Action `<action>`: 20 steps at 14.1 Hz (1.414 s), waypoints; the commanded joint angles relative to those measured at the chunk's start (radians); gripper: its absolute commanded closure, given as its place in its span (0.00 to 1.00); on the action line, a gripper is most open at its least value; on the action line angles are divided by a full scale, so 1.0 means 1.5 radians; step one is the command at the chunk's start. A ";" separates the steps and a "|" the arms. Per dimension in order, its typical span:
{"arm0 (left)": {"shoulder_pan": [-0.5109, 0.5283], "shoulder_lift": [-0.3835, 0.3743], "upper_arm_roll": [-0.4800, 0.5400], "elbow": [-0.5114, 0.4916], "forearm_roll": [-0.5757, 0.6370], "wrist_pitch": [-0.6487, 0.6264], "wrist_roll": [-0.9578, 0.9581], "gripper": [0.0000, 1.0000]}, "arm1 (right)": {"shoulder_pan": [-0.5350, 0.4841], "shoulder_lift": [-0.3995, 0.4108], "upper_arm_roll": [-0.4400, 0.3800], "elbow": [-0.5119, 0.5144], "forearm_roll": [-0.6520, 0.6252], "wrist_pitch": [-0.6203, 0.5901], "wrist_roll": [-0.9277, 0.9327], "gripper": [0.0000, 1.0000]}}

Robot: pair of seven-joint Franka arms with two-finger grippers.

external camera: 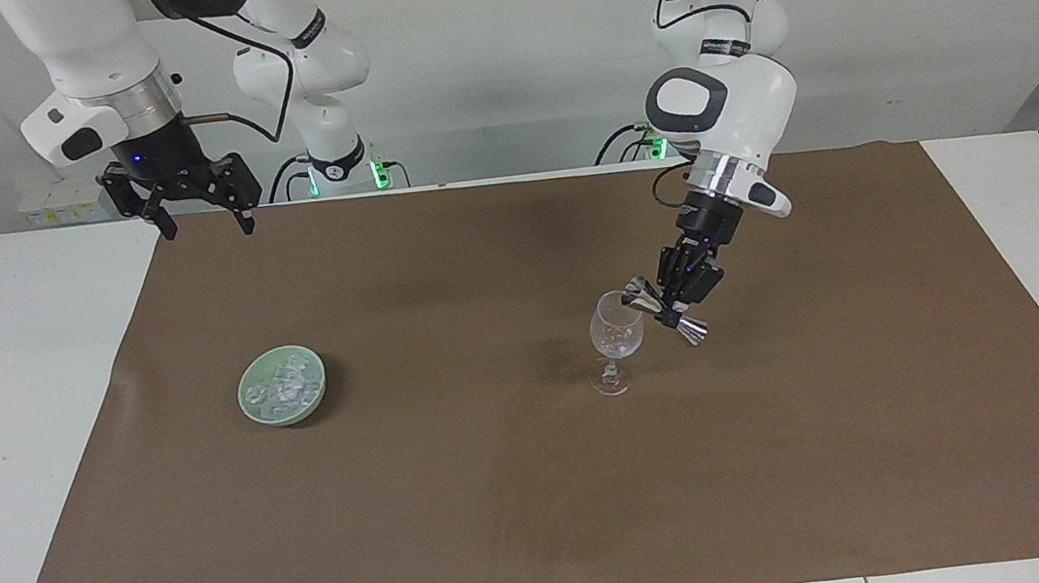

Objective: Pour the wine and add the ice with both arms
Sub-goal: 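Tilt the jigger with the left gripper to pour into the glass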

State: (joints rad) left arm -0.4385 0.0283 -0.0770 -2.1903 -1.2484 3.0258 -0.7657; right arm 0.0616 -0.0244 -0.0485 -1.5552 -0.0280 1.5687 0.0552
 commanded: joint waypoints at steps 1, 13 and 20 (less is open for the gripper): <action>-0.026 -0.011 0.009 -0.013 -0.005 0.027 0.024 1.00 | 0.004 -0.013 -0.002 -0.013 0.004 -0.006 0.010 0.00; -0.026 -0.009 0.009 -0.008 -0.004 0.036 0.100 1.00 | 0.004 -0.013 -0.002 -0.013 0.004 -0.006 0.010 0.00; -0.025 0.001 0.011 0.014 -0.001 0.035 0.102 1.00 | 0.004 -0.013 -0.002 -0.013 0.004 -0.006 0.010 0.00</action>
State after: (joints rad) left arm -0.4532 0.0284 -0.0776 -2.1851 -1.2475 3.0626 -0.6258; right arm 0.0616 -0.0244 -0.0485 -1.5552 -0.0280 1.5687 0.0552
